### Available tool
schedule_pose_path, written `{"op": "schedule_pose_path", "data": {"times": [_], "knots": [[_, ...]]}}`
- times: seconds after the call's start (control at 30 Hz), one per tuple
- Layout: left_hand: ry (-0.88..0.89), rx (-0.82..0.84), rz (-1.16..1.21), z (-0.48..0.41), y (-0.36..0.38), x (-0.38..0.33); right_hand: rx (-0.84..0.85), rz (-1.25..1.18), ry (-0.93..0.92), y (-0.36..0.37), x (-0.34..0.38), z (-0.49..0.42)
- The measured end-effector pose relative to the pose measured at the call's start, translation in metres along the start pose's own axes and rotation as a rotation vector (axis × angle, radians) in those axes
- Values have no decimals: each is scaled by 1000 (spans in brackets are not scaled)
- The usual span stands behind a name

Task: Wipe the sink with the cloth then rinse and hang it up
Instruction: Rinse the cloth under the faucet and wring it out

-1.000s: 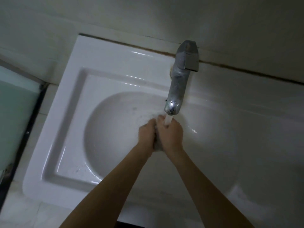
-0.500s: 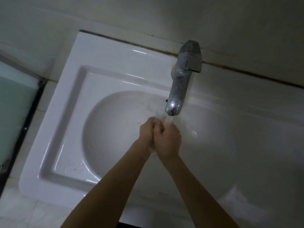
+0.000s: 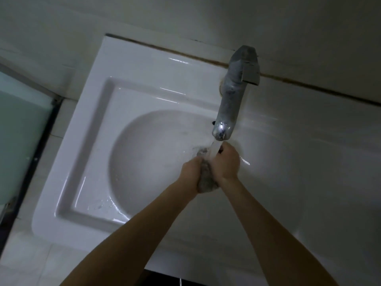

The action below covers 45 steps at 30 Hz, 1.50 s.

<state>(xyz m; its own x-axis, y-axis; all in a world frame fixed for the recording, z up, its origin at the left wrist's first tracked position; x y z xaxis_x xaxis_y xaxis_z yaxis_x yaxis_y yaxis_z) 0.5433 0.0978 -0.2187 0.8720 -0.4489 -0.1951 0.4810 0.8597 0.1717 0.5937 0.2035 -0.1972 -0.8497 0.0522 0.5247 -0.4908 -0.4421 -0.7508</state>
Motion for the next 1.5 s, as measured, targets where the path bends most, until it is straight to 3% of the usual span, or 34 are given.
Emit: {"op": "schedule_pose_path", "data": {"times": [0.13,0.23,0.4,0.6,0.7,0.83,1.0,1.07,1.13,1.33,1.5], "knots": [[98,23,-5,-4,-5,-21,-49,-86,-21,-3,7,31],[145,9,-48,-7,-5,-21,-56,-14,-74,-1,23,49],[-21,20,-3,5,10,-1,-108,-100,42,-12,-5,1],[141,-7,15,-10,-8,-23,-79,-144,-84,-2,10,56],[175,23,-7,0,4,-19,-92,-71,-43,4,14,38],[-2,94,72,13,9,-7,-103,-147,27,-6,-4,0],[27,206,75,35,1,-16,96,-383,122,-2,-23,11],[56,195,21,43,-6,-18,201,-374,124,-11,-26,24],[88,191,-7,51,-11,-23,210,-314,32,-33,-19,30],[111,165,7,70,-17,-31,-163,-121,-577,-147,83,49],[146,147,5,82,-26,-34,-122,32,-730,-151,130,42]]}}
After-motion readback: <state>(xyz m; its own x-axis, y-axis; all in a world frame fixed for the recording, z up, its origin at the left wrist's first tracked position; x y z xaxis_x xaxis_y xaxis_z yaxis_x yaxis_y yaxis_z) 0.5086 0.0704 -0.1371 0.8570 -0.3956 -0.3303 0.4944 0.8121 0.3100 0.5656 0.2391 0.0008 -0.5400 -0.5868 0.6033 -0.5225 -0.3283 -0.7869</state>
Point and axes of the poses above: each hand's wrist, its own z-axis away from the middle knuckle, its own y-axis out of the palm, x = y × z, the point moved 7 cm from there along -z, towards the middle knuckle, and after that the axes turned 3 degrees about z, right-handed, at the moved point
